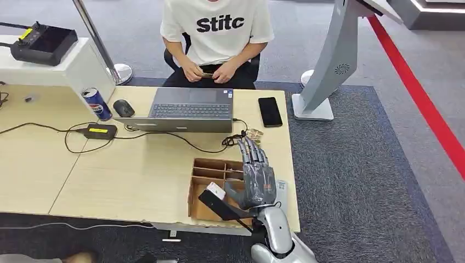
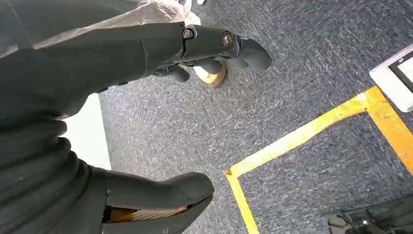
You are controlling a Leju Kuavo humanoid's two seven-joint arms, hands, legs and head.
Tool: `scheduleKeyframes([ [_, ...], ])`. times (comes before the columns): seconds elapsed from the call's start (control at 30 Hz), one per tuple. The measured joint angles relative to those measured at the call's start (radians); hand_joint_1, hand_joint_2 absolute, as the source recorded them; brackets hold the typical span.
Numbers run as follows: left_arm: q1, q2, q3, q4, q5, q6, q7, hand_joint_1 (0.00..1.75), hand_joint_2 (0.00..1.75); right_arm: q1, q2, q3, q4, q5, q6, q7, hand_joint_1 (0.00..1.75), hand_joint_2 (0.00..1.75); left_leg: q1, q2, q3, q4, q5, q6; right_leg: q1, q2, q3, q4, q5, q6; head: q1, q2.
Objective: Pass the card to the sensor for recognition and then transmit it.
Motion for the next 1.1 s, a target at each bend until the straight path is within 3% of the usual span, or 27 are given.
scheduleKeyframes([
  [1.1, -0.002, 0.000, 0.000, 0.000, -0.002, -0.002, 0.000, 0.00, 1.75, -0.014, 0.007, 0.005, 0.034, -0.018, 0.018, 0.000, 0.05, 1.75, 0.000, 0.000, 0.000, 0.000, 0.000, 0.000, 0.000, 0.000, 0.000, 0.000, 0.000, 0.000, 0.000, 0.000],
])
